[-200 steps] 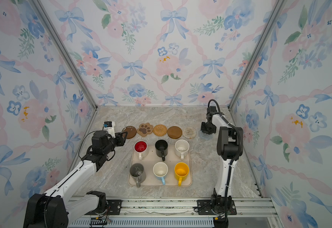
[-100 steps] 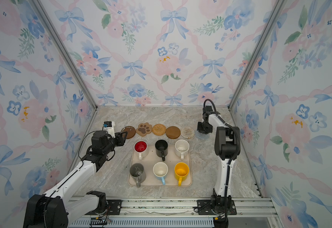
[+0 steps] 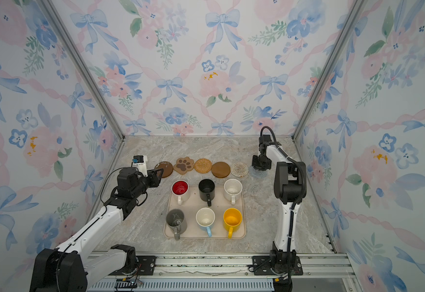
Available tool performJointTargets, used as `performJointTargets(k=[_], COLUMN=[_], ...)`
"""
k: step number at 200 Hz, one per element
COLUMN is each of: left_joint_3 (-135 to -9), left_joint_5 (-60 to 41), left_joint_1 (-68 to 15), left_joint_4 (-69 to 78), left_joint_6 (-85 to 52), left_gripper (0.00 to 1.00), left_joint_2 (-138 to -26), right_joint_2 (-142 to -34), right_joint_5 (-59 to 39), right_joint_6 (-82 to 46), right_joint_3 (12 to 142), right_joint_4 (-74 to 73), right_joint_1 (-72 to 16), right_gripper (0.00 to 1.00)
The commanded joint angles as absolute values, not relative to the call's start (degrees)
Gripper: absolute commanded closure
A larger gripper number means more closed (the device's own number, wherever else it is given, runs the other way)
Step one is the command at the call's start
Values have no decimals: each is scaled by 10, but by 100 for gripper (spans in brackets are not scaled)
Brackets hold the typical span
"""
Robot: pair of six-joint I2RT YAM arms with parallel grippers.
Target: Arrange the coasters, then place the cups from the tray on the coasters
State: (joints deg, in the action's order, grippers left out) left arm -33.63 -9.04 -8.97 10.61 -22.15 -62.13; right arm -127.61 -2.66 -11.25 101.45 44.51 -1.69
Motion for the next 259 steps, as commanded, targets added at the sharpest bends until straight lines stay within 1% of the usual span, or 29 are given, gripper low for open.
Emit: performJointTargets(k=[1, 34, 61, 85, 113, 130, 141, 155, 187, 202, 259], left_joint_3=[-333, -337, -360, -407, -505, -586, -647, -720, -843, -878, -935], left_joint_5=[-104, -117, -153, -191, -254, -277, -278, -270, -270, -270, -281], left_joint_1=[-87, -87, -88, -94, -98, -110, -125, -146, -173, -175, -181], left_joint_4=[113, 124, 137, 140, 129, 85, 36, -23, -101, -118, -137], left_joint_6=[-217, -231, -249, -255, -268, -258, -234, -199, -171, -173, -173], left_gripper=[60, 61, 62, 62, 64, 66, 66, 67, 68, 70, 69], left_joint_2=[-627, -637, -667, -719, -807, -871, -911, -961, -1060, -1093, -1157], right_joint_2=[-1271, -1231, -1196, -1174, -1175, -1188, -1202, -1222, -1277, -1296, -1336], right_joint_5=[-50, -61, -71, -85, -151, -208, -239, -266, -299, -312, -360], right_joint_6=[-123, -130, -133, -133, -134, -136, -133, -126, -92, -77, -14], right_joint_3=[1002, 1013, 1015, 1018, 1029, 1040, 1050, 1063, 1098, 1108, 1123], right_joint_4=[454, 448, 442, 440, 439, 437, 442, 452, 499, 515, 566], right_joint_1=[-29, -29, -36, -49, -67, -77, -86, -97, -124, -133, -148], right_gripper=[70, 68, 66, 65, 66, 71, 80, 87, 97, 100, 100])
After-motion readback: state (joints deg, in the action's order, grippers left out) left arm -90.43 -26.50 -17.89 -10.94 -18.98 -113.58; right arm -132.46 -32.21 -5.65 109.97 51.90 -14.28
